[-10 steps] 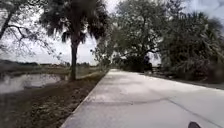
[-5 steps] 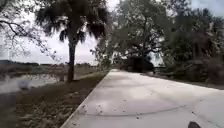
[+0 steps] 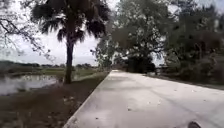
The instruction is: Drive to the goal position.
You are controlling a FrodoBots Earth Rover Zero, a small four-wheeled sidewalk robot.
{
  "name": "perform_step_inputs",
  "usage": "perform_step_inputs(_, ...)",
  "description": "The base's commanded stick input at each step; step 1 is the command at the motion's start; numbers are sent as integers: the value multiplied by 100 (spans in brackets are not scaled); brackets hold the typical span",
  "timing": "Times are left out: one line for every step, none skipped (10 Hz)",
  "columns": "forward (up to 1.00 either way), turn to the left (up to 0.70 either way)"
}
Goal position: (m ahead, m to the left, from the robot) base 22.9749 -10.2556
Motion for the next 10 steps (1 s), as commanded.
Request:
perform_step_inputs(70, -15)
perform_step_inputs(70, 0)
perform_step_inputs(70, 0)
perform_step_inputs(70, 0)
perform_step_inputs(70, 0)
perform_step_inputs(70, 0)
perform_step_inputs(70, 0)
perform_step_inputs(70, 0)
perform_step_inputs(70, 0)
perform_step_inputs(70, 0)
